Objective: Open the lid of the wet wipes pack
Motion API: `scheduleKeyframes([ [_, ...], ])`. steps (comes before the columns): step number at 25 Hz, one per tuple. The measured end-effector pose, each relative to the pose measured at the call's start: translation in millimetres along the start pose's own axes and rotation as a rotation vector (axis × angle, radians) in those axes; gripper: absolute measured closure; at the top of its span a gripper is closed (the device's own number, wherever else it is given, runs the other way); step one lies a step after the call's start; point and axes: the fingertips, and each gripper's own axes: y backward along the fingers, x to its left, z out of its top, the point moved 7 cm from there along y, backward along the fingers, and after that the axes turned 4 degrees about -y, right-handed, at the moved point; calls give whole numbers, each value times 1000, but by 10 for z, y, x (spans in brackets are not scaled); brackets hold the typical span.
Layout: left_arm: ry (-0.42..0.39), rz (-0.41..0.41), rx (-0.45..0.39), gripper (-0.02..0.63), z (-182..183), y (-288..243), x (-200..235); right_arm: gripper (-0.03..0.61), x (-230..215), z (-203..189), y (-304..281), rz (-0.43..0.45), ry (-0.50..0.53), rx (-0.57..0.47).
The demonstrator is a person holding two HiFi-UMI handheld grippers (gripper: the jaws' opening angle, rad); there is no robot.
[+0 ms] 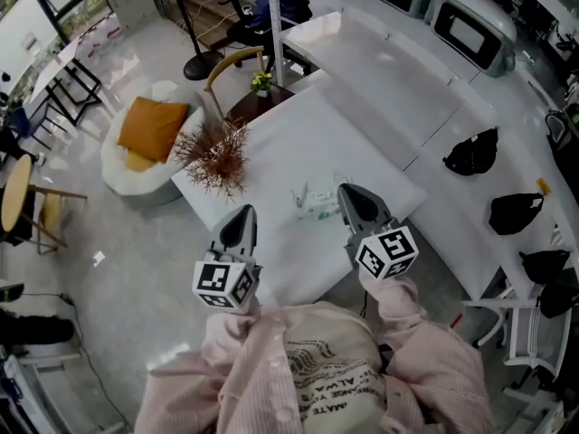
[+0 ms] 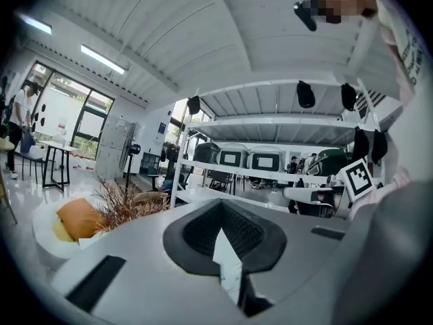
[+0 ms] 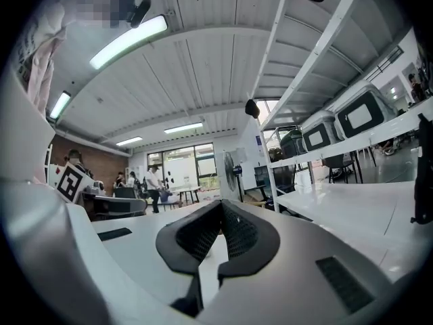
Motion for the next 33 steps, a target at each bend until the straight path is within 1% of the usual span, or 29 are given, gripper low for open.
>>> scheduleKeyframes([
  [7,-15,11,-18,614,97,-30,23,578,-19,59,80,-6,-3,-16],
  [17,-40,26,3,615,85,-75,10,578,-116,90,120,-22,-4,-17],
  [33,-29,33,27,614,-12,-130,-34,578,-195,35,204,-39,6,-16],
])
